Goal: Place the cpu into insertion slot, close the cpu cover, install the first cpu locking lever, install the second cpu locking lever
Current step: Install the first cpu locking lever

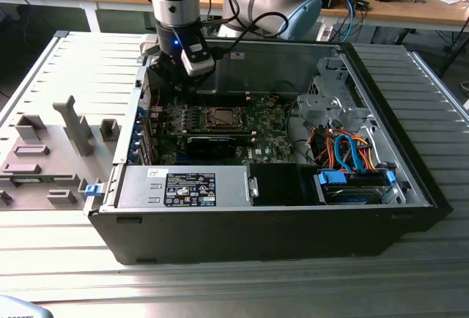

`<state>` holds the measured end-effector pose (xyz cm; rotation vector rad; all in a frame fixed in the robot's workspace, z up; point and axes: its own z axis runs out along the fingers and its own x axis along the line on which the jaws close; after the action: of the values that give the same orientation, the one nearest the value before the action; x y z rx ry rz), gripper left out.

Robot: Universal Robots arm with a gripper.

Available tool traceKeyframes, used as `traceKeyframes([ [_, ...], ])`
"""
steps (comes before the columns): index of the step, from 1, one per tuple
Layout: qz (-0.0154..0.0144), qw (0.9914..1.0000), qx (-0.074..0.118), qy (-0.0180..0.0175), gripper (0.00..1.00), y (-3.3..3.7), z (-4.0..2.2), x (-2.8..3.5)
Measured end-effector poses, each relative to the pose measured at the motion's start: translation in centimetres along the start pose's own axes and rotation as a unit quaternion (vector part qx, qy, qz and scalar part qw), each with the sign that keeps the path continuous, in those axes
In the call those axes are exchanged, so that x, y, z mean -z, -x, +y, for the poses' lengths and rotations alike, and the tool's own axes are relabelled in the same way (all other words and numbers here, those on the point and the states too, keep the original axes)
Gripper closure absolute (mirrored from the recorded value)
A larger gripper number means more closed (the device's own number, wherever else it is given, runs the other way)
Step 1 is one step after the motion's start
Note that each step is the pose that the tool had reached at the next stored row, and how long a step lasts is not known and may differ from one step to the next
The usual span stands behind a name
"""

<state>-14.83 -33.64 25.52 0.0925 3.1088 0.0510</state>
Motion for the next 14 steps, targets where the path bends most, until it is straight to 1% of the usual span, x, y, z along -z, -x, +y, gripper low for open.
traceKeyframes([
  [7, -0.0002, 1.00000, 0.000, 0.0000, 0.89, -0.14, -0.01, 0.00],
  [10, -0.0001, 1.00000, 0.000, 0.0000, 0.89, 0.16, 0.01, 0.00],
  [13, 0.0002, 1.00000, 0.000, 0.0000, 0.89, 0.62, 0.03, -0.01],
  [14, 0.0002, 1.00000, -0.002, 0.0002, 0.89, 0.64, 0.03, 0.00],
])
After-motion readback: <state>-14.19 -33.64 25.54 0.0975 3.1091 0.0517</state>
